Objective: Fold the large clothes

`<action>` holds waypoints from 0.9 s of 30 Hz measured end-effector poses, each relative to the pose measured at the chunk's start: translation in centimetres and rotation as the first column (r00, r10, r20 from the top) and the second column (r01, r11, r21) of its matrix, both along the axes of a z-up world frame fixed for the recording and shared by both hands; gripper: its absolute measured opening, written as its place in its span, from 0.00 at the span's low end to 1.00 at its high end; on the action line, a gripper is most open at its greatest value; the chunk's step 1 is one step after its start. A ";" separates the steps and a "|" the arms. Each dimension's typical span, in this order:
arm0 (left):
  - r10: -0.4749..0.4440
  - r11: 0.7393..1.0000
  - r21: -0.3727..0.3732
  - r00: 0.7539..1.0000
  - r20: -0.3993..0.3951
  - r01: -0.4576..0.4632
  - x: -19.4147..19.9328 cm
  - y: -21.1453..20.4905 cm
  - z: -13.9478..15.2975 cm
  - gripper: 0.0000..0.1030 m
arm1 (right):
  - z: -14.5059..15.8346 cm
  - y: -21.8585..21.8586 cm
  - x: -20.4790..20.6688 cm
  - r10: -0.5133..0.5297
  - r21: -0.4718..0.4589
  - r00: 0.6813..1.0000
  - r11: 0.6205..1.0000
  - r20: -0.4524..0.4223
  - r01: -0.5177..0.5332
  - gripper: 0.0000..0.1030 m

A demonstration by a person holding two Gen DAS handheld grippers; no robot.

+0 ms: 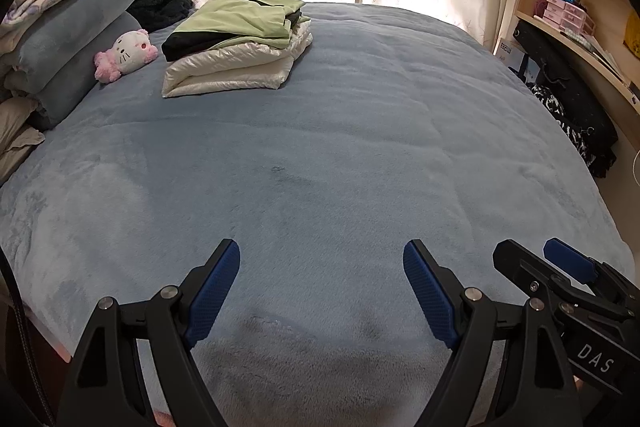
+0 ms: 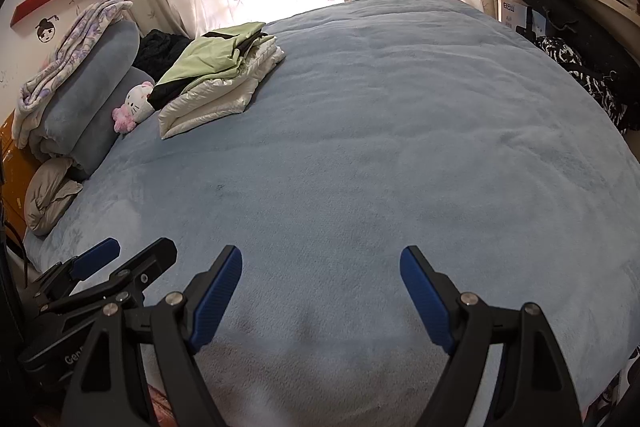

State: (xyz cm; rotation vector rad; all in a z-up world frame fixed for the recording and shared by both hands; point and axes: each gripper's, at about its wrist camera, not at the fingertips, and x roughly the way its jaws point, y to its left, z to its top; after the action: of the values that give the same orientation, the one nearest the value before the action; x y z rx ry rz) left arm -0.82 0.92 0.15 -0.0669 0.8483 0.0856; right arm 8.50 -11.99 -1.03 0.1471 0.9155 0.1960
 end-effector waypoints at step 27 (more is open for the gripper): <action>0.009 1.000 0.007 1.000 0.002 -0.009 -0.4 -0.3 0.2 0.80 | 0.1 -0.2 0.0 0.001 0.002 1.000 1.000 0.000 -0.001 0.79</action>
State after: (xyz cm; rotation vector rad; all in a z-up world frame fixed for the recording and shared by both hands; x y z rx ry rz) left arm -1.26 0.65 0.32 -0.0638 0.8462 0.0969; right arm 8.45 -12.17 -0.96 0.1488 0.9155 0.1982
